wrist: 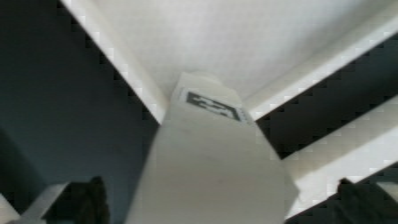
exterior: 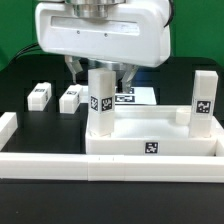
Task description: Assemble desk
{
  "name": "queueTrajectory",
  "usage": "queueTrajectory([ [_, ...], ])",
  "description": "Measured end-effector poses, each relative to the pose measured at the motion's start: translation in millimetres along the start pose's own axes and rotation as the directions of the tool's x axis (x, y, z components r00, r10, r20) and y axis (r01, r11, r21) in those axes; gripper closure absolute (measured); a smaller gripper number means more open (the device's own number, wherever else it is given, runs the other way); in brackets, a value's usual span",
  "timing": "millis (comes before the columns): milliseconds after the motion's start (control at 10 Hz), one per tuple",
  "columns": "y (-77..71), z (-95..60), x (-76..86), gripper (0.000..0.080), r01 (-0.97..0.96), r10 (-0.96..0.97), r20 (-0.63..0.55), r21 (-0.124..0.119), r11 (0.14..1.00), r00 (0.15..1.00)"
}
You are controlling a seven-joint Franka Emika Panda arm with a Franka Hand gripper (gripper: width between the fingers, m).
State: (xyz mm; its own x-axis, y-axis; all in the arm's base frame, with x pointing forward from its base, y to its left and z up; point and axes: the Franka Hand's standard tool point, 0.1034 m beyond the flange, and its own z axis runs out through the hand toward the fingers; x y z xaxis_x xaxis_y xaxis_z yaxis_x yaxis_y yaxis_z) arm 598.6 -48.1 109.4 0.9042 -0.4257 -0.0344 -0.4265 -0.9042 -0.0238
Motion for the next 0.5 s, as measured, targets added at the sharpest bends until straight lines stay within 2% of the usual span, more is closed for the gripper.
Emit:
queueTrajectory([
  [400,1.4,1.2,0.2,0.0151,0.269,-0.269,0.001,-0.003,0.963,0.963],
  [500,1.4,1.5,0.0,0.0151,0.368,-0.368,0.001,-0.004,0.93,0.93],
])
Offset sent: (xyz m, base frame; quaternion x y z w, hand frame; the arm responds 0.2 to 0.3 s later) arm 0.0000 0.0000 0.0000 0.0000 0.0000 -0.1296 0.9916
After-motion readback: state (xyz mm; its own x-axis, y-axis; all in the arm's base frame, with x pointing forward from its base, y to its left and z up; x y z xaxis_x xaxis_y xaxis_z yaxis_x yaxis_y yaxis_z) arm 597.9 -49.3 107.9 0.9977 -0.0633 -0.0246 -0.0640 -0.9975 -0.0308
